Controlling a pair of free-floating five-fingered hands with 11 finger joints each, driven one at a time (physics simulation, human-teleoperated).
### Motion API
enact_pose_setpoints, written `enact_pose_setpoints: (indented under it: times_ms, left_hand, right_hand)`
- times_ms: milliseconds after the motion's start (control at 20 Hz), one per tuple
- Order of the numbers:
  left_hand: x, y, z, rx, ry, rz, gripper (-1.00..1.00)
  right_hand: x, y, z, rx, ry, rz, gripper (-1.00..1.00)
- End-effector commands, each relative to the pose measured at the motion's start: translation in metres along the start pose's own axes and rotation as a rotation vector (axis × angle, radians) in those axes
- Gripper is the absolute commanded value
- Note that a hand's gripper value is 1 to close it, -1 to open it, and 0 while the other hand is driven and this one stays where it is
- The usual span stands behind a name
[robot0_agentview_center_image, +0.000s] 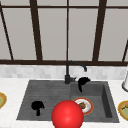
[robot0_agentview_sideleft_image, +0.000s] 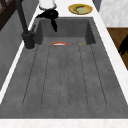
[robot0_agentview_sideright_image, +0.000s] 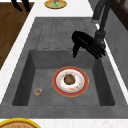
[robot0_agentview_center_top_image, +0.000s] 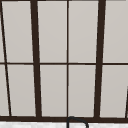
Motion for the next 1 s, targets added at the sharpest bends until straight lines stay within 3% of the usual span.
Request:
enact_pose_setpoints:
  times_ms: [0, 200, 450, 850, 900, 950]
  left_hand:
    - [0.000, 0.000, 0.000, 0.000, 0.000, 0.000, 0.00]
    - [0.000, 0.000, 0.000, 0.000, 0.000, 0.000, 0.00]
    - [0.000, 0.000, 0.000, 0.000, 0.000, 0.000, 0.00]
    - [0.000, 0.000, 0.000, 0.000, 0.000, 0.000, 0.00]
    - [0.000, 0.000, 0.000, 0.000, 0.000, 0.000, 0.00]
    - [0.000, 0.000, 0.000, 0.000, 0.000, 0.000, 0.00]
  right_hand:
    - [-0.012, 0.002, 0.007, 0.043, -0.065, 0.029, -1.00]
    - [-0.027, 0.003, 0.013, 0.043, -0.115, 0.022, -1.00]
    - [-0.057, 0.006, 0.029, 0.053, -0.169, -0.027, -1.00]
    - [-0.095, 0.010, 0.046, 0.063, -0.207, -0.053, -1.00]
    - [-0.088, 0.008, 0.044, 0.052, -0.153, -0.030, -1.00]
    - [-0.082, 0.011, 0.044, 0.073, -0.193, 0.011, -1.00]
